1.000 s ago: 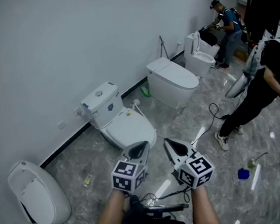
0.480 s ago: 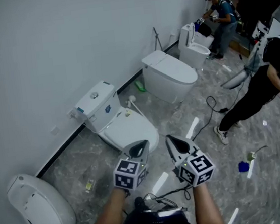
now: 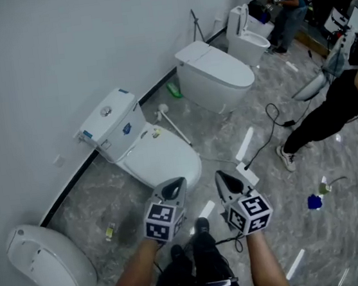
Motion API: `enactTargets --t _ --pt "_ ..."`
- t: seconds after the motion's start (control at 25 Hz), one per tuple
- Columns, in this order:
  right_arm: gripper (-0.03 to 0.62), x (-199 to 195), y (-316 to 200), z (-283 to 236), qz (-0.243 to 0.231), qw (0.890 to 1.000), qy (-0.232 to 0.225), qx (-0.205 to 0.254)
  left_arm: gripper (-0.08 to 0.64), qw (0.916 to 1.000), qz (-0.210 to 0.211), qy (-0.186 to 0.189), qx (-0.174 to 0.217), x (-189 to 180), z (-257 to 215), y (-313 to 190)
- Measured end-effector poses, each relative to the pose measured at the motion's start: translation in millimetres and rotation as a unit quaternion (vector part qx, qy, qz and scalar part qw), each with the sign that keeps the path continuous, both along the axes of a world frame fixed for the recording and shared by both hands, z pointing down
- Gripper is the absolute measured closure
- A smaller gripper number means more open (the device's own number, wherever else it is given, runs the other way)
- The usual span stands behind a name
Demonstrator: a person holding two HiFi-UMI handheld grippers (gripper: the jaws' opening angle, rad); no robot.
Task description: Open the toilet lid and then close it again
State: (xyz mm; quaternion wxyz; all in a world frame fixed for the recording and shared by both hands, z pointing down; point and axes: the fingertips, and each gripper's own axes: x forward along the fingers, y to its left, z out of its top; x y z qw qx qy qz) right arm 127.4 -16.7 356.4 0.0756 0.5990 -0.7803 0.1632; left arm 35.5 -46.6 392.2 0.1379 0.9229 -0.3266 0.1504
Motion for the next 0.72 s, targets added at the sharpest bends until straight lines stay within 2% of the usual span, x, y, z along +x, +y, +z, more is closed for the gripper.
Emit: enactTargets --t 0.36,0.72 --pt "0.581 38 -59 130 0.004 0.997 -0.033 -0.064 0.552 0.999 -0.03 -0.018 -0.029 33 100 -45" --pt "0.578 55 -91 277 0.007 0.986 -0.087 -0.139 0.552 0.995 -0.039 -0.052 -0.076 49 225 -65"
